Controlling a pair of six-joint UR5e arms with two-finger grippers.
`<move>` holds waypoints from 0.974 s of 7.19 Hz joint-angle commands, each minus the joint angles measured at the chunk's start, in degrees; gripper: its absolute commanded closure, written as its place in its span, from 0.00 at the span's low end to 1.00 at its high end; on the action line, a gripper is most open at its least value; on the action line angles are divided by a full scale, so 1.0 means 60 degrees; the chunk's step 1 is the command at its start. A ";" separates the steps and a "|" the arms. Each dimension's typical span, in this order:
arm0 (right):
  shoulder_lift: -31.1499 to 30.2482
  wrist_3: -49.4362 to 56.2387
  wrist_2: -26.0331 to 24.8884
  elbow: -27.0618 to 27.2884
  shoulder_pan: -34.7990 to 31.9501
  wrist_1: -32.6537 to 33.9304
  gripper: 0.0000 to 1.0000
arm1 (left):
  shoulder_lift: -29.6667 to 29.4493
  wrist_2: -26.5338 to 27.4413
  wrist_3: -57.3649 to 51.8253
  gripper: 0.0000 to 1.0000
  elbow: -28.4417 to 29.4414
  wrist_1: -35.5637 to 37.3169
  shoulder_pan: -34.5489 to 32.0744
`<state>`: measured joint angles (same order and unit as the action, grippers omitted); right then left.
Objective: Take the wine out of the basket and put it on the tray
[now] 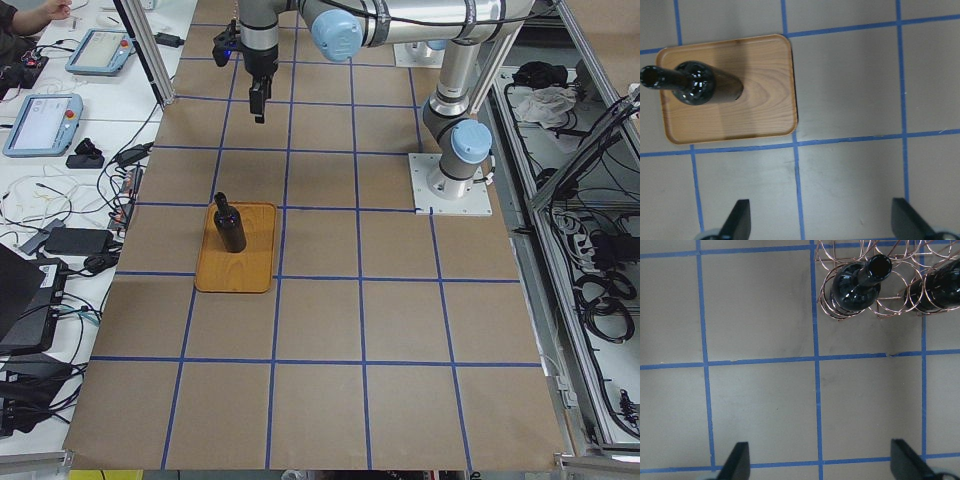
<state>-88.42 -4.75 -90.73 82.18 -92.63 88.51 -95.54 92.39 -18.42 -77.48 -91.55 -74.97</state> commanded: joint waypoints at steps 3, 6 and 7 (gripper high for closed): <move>0.0001 0.0000 0.0019 0.0000 0.0013 -0.0001 0.00 | 0.0995 0.0012 0.1707 0.00 -0.0825 -0.0005 -0.2268; 0.0001 0.0000 0.0019 0.0000 0.0013 0.0000 0.00 | 0.1318 -0.0307 0.2688 0.00 -0.1368 -0.0020 -0.2329; 0.0001 0.0000 0.0019 0.0000 -0.0001 0.0014 0.00 | 0.1333 -0.0223 0.2659 0.00 -0.1383 -0.0020 -0.2315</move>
<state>-88.42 -4.75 -90.62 82.18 -92.59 88.54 -87.86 91.19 -2.97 -85.37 -91.64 -88.86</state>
